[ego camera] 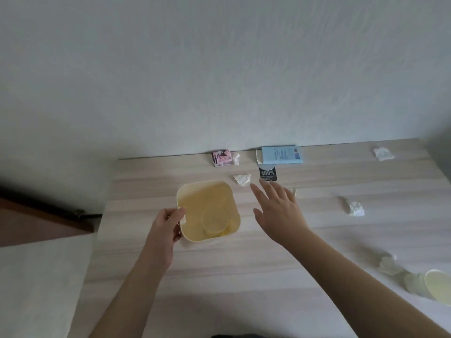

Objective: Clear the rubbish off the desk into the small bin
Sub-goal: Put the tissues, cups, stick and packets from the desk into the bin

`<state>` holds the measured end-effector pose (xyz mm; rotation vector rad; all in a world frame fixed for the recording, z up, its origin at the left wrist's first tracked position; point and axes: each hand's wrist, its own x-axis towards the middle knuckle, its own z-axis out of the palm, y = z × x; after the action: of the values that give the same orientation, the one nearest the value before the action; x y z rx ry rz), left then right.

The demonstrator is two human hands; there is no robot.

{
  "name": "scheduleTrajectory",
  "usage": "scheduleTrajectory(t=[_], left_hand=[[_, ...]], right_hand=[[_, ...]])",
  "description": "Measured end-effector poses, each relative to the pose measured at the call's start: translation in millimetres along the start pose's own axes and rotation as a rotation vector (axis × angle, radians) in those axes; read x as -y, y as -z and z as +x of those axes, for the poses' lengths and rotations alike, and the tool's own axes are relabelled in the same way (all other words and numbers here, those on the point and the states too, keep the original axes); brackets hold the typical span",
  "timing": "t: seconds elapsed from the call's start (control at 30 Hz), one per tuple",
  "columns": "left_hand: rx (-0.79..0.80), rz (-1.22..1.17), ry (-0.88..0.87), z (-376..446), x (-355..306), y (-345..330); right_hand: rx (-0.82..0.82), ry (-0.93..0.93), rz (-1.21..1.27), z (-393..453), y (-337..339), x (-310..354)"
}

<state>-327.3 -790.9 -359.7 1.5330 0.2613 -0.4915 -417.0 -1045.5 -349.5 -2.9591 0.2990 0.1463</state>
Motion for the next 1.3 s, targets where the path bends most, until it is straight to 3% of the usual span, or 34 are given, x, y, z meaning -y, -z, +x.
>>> scheduleTrajectory(t=[0.3, 0.67, 0.8, 1.03, 1.17, 1.3], left_hand=[[-0.115, -0.012, -0.040, 20, -10, -16], [-0.097, 0.035, -0.003, 52, -7, -3], [-0.102, 0.020, 0.015, 59, -5, -2], [-0.119, -0.014, 0.035, 67, -6, 0], [-0.118, -0.020, 0.032, 69, -8, 1], [-0.140, -0.022, 0.049, 68, -12, 3]], right_hand=[[0.103, 0.048, 0.003, 96, -41, -20], [0.300, 0.028, -0.064, 166, -108, -28], [0.257, 0.026, -0.057, 168, -121, -29], [0.216, -0.084, 0.166, 190, -114, -38], [0.087, -0.110, 0.291, 217, -102, -36], [0.151, -0.170, 0.302, 247, -99, -33]])
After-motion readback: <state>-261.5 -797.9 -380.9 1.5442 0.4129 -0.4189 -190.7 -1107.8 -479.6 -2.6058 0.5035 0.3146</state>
